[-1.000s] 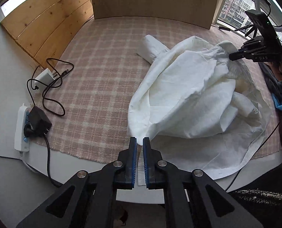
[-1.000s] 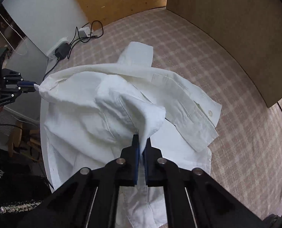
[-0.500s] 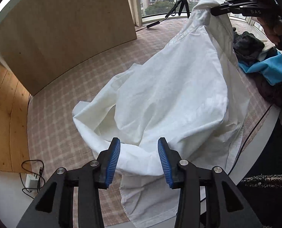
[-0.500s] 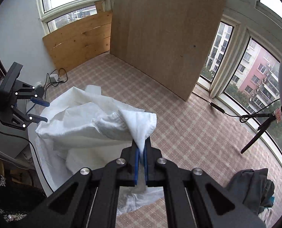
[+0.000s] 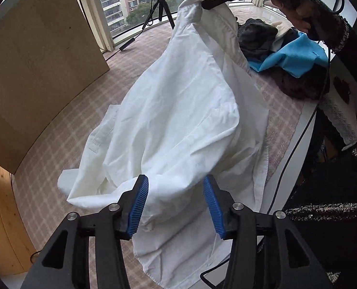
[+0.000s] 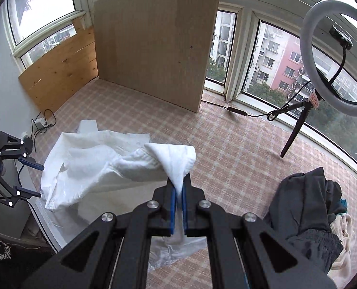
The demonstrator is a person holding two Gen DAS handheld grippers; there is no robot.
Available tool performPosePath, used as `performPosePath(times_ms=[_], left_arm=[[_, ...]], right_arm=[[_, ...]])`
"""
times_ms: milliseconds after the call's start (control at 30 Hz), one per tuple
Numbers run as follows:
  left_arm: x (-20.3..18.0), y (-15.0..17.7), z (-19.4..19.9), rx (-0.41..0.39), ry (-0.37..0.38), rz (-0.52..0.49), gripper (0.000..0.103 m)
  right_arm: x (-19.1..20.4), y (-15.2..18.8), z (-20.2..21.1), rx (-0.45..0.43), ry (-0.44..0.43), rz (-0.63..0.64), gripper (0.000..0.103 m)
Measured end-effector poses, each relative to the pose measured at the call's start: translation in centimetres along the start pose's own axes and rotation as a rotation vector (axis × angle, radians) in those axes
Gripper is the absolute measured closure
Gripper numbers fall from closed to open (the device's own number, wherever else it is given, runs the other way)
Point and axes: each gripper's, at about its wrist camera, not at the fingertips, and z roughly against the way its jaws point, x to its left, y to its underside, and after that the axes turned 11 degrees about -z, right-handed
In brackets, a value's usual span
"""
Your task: Fold clothes
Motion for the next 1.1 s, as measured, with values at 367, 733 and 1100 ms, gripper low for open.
performPosePath(times_ms=[367, 733, 1100], left_arm=[[6.0, -0.4, 2.9, -0.005, -0.323, 0.174, 0.101], [0.7, 2.0, -0.1, 0.088, -0.41, 0.232, 0.067], [-10.4, 3.5, -6.7, 0.134, -0.298, 0.222, 0.068]], right_arm=[[0.2, -0.9, 5.6, -0.141, 0.07, -0.063, 0.099], [-3.7, 2.3, 0.1, 0.072, -0.073, -0.17, 0.099], [-11.4, 5.6, -6.6, 0.22, -0.105, -0.329, 0.099]])
